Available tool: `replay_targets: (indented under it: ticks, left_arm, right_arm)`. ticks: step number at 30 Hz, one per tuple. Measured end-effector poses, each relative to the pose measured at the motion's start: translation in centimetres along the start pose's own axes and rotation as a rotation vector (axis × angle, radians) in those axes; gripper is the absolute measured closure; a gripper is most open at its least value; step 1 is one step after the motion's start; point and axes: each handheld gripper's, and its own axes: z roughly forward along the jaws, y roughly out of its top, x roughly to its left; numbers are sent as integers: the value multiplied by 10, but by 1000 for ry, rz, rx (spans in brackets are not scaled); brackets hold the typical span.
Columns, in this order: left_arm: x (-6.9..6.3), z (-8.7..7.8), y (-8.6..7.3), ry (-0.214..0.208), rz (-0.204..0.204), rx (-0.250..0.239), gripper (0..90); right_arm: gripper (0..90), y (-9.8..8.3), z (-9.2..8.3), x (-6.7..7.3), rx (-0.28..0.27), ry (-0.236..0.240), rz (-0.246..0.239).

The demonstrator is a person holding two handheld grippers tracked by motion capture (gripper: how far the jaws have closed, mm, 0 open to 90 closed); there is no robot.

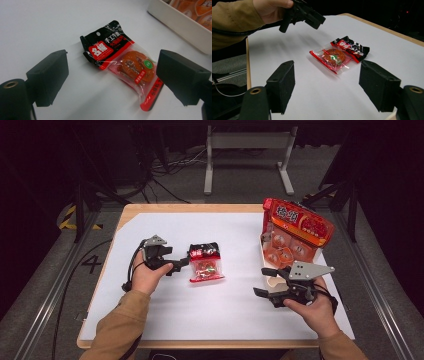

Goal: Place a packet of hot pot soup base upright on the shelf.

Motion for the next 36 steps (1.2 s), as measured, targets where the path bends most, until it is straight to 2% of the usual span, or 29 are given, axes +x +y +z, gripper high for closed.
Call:
replay_targets:
  ticks: [1, 4, 5, 7, 10, 14, 19, 22, 26, 31, 36]
  left_arm:
    - [1, 4, 1, -11, -17, -5, 118]
    - [4, 11, 4, -7, -10, -12, 117]
    - [6, 16, 6, -1, 16, -15, 116]
    - [9, 18, 7, 7, 31, -24, 116]
    - [10, 19, 9, -2, 15, -33, 142]
    - [12, 27, 9, -2, 3, -15, 152]
    - [16, 39, 8, 28, 7, 29, 202]
    - [20, 44, 9, 14, -8, 21, 222]
    - [23, 49, 10, -1, 9, 18, 240]
    - [27, 56, 9, -20, -17, 5, 246]
    - [27, 64, 8, -40, -35, 11, 268]
  right_arm:
    - [292, 0, 0, 0, 1, 0, -1]
    - [292, -1, 0, 0, 2, -2, -2]
    - [291, -1, -1, 0, 1, -3, -1]
    - [291, -2, -1, 0, 1, -5, -1]
    - [290, -2, -1, 0, 4, -8, 0]
    - [290, -3, -2, 0, 5, -12, 0]
    - [290, -3, 0, 1, 9, -11, -3]
    - [290, -4, 0, 1, 13, -14, 1]
    - [290, -6, -1, 1, 14, -16, 3]
    - [290, -8, 0, 1, 25, -19, 4]
    - [290, -9, -1, 3, 28, -22, -2]
